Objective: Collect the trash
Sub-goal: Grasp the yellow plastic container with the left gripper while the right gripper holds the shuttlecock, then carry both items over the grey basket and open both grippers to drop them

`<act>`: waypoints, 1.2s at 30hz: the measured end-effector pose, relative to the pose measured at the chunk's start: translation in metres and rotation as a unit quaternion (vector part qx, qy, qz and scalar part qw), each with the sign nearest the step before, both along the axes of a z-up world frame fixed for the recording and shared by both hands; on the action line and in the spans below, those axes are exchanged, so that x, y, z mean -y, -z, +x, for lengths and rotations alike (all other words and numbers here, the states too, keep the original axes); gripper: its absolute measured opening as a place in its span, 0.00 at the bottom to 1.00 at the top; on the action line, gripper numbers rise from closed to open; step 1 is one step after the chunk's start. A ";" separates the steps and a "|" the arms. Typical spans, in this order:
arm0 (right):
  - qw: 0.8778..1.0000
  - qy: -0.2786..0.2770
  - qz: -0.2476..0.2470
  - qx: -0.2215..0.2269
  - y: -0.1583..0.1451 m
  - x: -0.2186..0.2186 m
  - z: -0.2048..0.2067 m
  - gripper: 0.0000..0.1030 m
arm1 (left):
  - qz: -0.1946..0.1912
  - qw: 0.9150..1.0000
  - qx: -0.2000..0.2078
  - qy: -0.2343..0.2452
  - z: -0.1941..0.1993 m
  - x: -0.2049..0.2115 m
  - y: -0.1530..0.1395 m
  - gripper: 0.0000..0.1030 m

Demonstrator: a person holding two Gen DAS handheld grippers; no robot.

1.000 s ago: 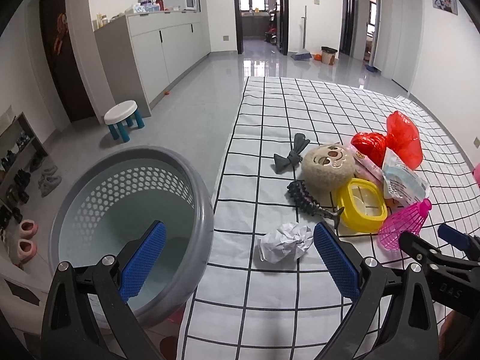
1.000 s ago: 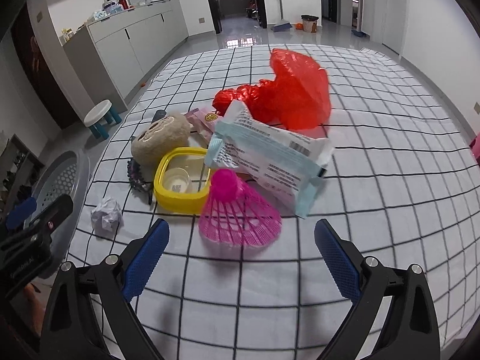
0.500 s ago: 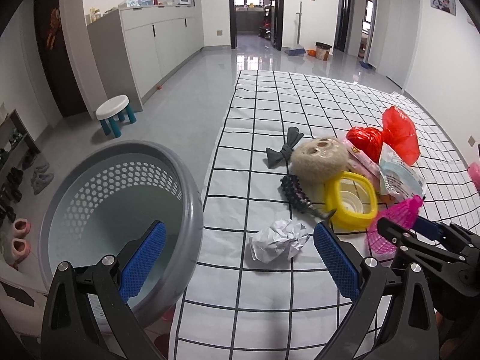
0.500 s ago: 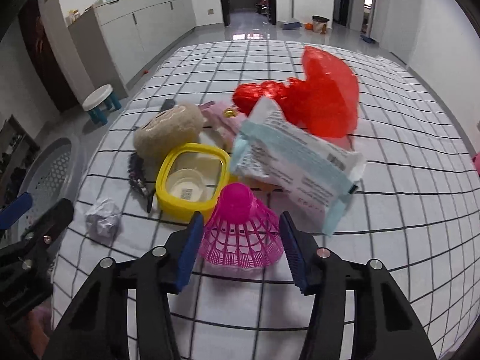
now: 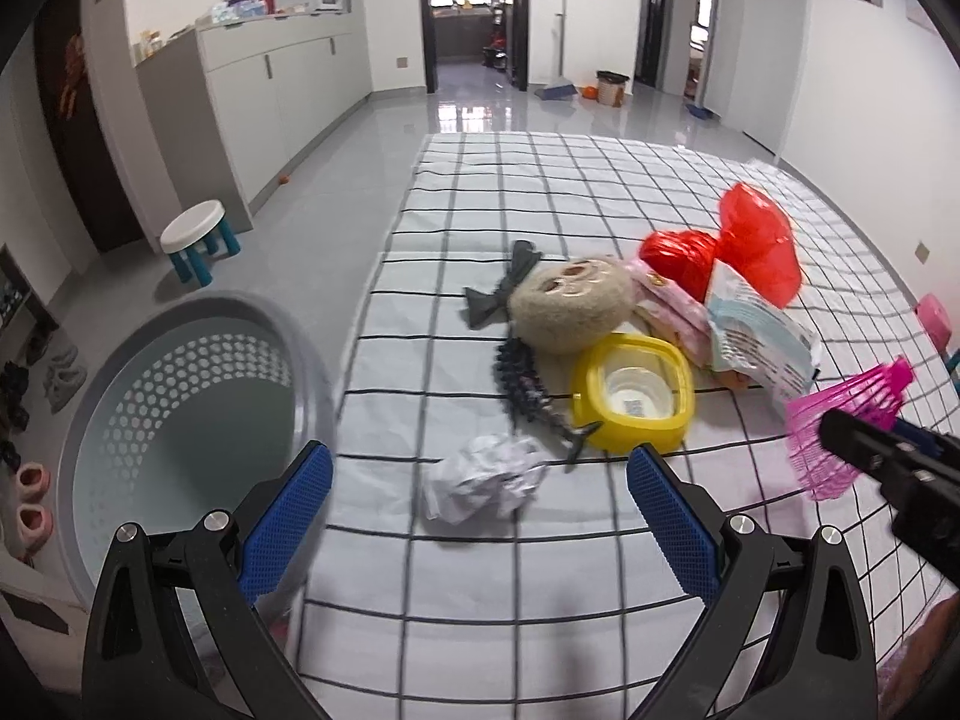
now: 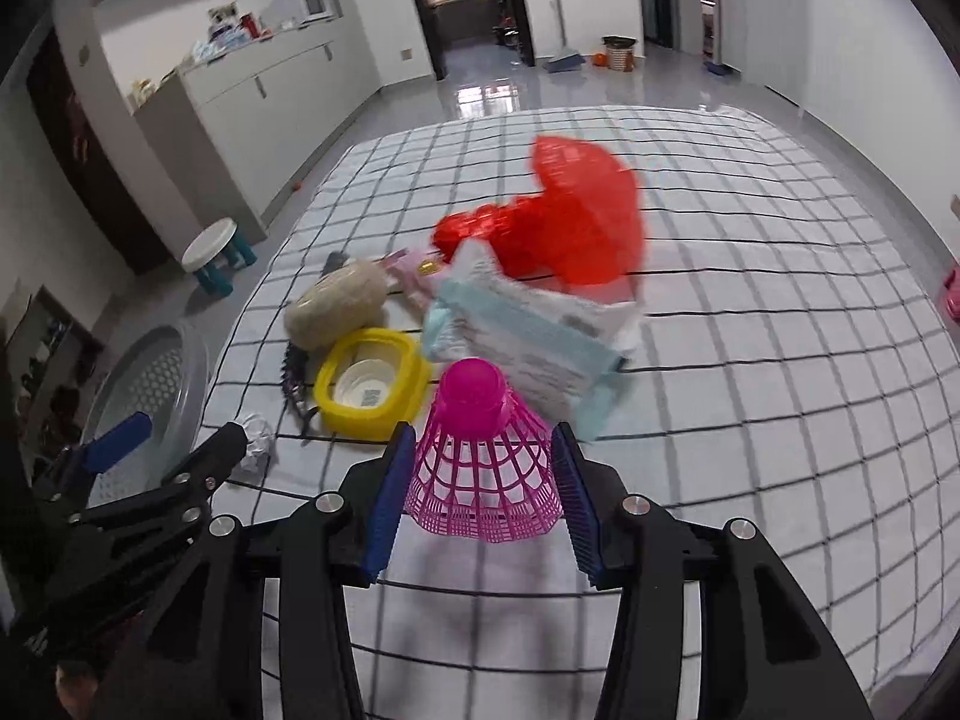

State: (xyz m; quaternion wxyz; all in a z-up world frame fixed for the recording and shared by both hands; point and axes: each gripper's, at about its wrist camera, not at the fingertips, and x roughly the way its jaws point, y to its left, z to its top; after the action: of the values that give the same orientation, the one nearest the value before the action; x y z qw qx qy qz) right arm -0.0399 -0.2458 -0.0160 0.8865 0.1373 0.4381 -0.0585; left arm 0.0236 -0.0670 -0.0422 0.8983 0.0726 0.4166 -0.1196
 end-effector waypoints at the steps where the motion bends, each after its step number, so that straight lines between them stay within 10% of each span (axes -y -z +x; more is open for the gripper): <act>1: 1.000 0.005 0.004 0.000 -0.002 0.005 -0.003 0.44 | 0.005 1.000 -0.002 0.007 0.002 0.008 0.002 0.94; 20: 0.997 0.026 0.074 0.028 -0.016 0.050 -0.030 0.44 | 0.027 0.999 -0.011 0.039 0.037 0.082 0.030 0.92; 30: 0.996 0.018 0.082 0.031 -0.017 0.049 -0.030 0.44 | 0.022 0.997 -0.043 0.063 0.044 0.093 0.042 0.63; 36: 0.996 0.020 0.082 0.031 -0.018 0.049 -0.031 0.44 | 0.004 0.996 -0.048 0.069 0.039 0.089 0.041 0.61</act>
State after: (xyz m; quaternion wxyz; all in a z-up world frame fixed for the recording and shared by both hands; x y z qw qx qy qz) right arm -0.0705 -0.2949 0.0019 0.8841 0.2198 0.4109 -0.0355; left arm 0.0625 -0.1560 -0.0831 0.8667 0.0987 0.4535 -0.1829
